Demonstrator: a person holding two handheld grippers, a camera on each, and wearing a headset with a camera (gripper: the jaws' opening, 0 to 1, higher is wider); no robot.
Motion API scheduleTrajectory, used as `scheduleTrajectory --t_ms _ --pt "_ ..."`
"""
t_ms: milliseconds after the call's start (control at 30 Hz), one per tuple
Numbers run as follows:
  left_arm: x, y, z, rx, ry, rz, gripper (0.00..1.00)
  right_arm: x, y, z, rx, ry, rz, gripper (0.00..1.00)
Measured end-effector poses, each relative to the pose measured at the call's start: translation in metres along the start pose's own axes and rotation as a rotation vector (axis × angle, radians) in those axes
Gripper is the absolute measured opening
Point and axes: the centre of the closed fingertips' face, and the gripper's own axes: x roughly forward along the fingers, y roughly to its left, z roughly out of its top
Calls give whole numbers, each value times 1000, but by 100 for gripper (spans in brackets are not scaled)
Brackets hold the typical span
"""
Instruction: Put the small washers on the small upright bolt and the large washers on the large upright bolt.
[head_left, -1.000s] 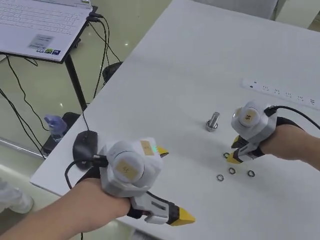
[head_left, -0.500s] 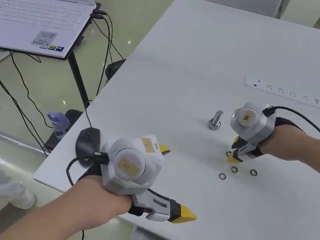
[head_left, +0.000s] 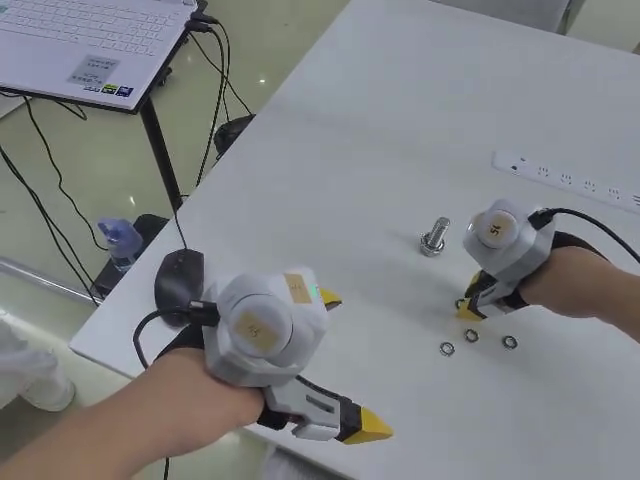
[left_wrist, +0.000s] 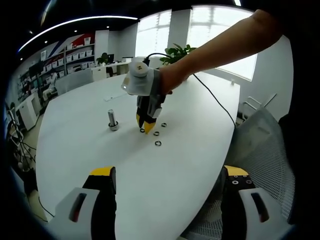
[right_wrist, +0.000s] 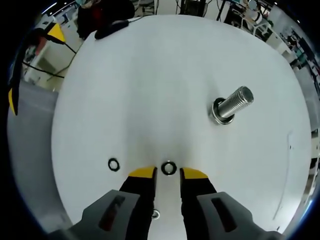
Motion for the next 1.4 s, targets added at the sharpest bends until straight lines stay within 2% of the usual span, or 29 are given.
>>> scheduleTrajectory --t_ms 233,633,967,1200,1400 --pt "-1 0 -1 3 4 1 86 0 -1 0 9 4 -6 15" --pt "0 -5 -3 7 16 -10 84 0 1 0 34 6 -16 13" --pt "-1 -3 -2 14 22 -9 84 -3 2 -3 32 10 -15 13" --pt "1 -2 3 16 10 -8 84 -19 0 -11 55 1 -25 13" --pt "3 -4 7 16 -8 -17 85 -41 2 -16 85 -22 -34 13"
